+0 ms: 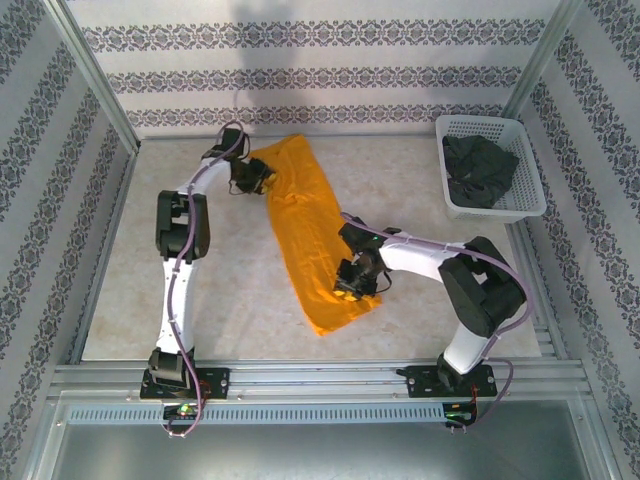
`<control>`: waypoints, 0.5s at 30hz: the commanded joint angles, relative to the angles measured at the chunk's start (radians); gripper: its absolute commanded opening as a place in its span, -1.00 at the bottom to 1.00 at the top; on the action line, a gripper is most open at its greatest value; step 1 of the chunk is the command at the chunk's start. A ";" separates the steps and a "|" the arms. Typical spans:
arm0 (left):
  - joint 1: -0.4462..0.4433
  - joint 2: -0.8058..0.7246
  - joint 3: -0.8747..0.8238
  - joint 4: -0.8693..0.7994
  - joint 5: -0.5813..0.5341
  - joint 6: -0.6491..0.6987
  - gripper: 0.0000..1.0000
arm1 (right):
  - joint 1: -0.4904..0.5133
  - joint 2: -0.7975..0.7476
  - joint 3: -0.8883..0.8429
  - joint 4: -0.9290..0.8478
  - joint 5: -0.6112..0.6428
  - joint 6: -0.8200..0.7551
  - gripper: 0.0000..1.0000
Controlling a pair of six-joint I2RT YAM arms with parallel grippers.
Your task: Fold and stack the t-shirts
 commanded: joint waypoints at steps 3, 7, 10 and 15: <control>-0.078 0.153 0.238 0.109 0.011 0.006 -0.25 | 0.034 0.045 0.061 0.140 -0.064 0.258 -0.48; -0.080 -0.011 0.181 0.003 -0.119 0.117 0.03 | 0.009 -0.060 0.105 0.007 0.024 0.194 -0.33; -0.079 -0.224 -0.033 0.009 -0.208 0.164 0.23 | -0.033 -0.152 0.109 -0.086 0.071 0.080 -0.26; -0.097 -0.564 -0.528 0.068 -0.168 0.132 0.18 | -0.075 -0.247 0.070 -0.299 0.190 -0.225 -0.17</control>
